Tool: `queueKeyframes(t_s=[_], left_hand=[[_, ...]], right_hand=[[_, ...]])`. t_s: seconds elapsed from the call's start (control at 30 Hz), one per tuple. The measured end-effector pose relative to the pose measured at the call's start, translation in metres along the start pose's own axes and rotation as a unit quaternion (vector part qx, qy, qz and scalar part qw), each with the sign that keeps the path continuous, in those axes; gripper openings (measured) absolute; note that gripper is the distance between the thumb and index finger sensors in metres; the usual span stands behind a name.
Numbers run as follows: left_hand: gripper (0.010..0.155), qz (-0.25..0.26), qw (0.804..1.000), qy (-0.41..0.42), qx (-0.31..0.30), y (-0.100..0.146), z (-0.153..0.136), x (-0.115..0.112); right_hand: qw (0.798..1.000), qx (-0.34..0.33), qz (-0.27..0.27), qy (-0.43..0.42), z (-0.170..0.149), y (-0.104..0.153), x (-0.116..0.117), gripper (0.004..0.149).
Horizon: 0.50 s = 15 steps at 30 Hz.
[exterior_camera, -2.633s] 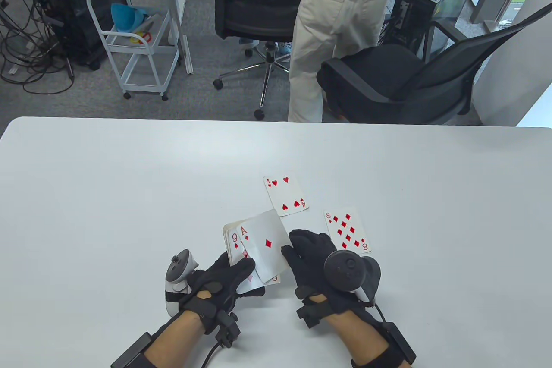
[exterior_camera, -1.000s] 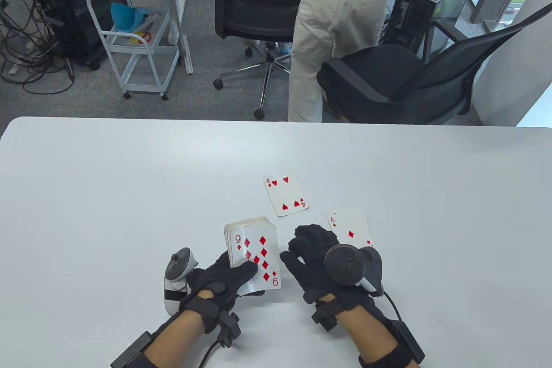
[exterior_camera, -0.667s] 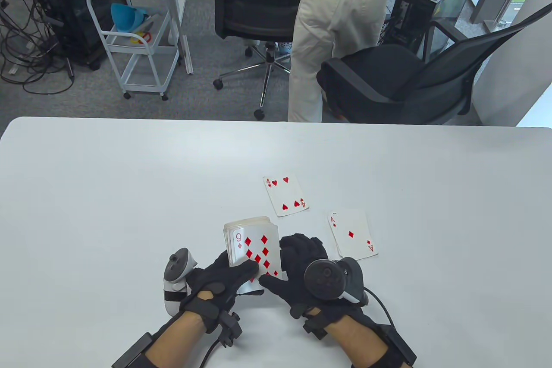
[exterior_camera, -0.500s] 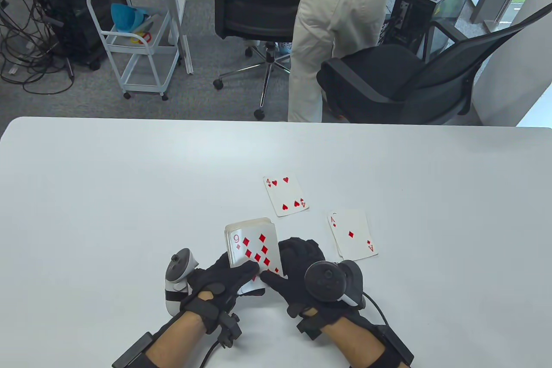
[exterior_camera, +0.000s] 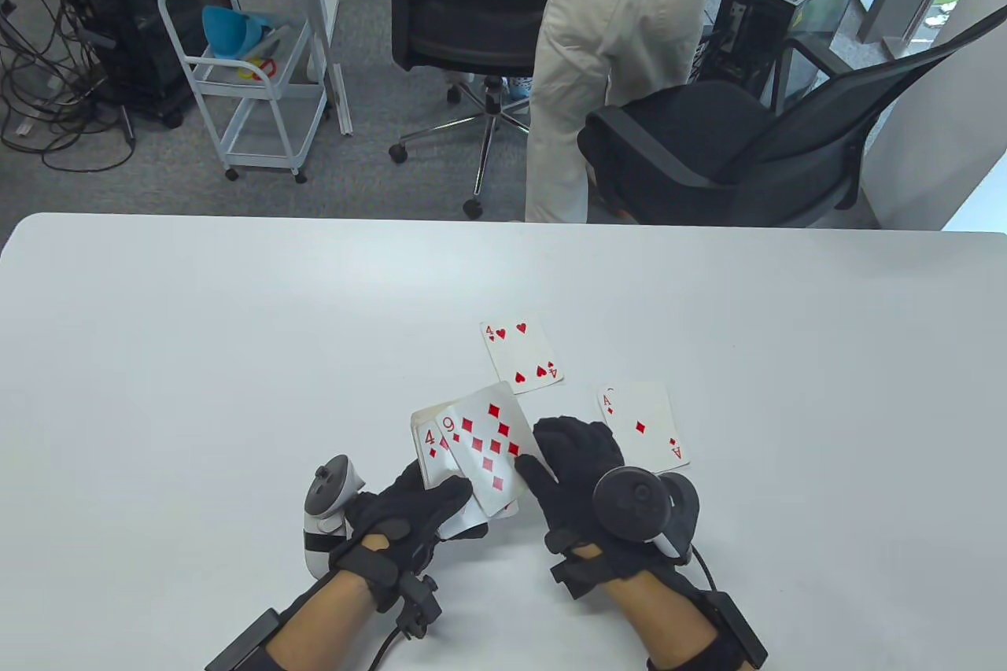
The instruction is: Playing card suit sorting
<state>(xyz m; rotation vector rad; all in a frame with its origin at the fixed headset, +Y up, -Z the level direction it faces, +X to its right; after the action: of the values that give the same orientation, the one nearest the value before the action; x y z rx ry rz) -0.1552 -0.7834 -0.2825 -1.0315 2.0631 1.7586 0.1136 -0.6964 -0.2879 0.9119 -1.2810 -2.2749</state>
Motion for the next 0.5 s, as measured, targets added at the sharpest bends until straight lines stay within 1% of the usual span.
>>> queueKeyframes(t_s=[0.1,0.17,0.23,0.33,0.37,0.4,0.43,0.5], left_hand=[[0.066,-0.003,1.0,-0.002,-0.009,0.0,0.005,0.0],[0.066,-0.006,1.0,-0.006,-0.014,-0.001,0.008,0.001],[0.066,-0.002,1.0,-0.011,-0.017,-0.002,0.01,0.001],[0.066,-0.004,1.0,-0.012,-0.017,-0.002,0.01,0.001],[0.065,-0.005,1.0,-0.014,-0.017,-0.002,0.009,0.0],[0.066,-0.006,1.0,-0.018,-0.016,-0.002,0.009,-0.001],[0.065,-0.009,1.0,-0.021,-0.014,-0.002,0.009,-0.002],[0.065,-0.01,1.0,-0.022,-0.015,-0.002,0.009,-0.003]], right_hand=[[0.998,0.043,-0.037,0.015,-0.022,-0.011,-0.019,0.038],[0.994,0.082,-0.061,0.035,-0.042,-0.018,-0.033,0.037],[0.99,0.113,-0.061,0.063,-0.06,-0.024,-0.043,0.037],[0.976,0.159,-0.031,0.143,-0.091,-0.029,-0.052,0.037],[0.972,0.171,-0.021,0.161,-0.096,-0.03,-0.052,0.037],[0.962,0.193,0.017,0.191,-0.104,-0.031,-0.05,0.037],[0.955,0.208,0.043,0.206,-0.109,-0.031,-0.049,0.037],[0.947,0.227,0.066,0.216,-0.117,-0.032,-0.045,0.037]])
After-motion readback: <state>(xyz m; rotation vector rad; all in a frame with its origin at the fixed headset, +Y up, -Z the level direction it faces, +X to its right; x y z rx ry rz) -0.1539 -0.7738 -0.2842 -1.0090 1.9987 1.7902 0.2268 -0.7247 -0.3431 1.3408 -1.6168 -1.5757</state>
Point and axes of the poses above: the tracker on the back of each hand, its own z axis roughly to the thumb side, its own y axis roughly from the fingertips to the wrist, x = y × z, the point moved 1 cm from there along -y, roughly from the wrist to the fingertips, and after that the axes turned 13 degrees about -z, right-handed, at the moved point
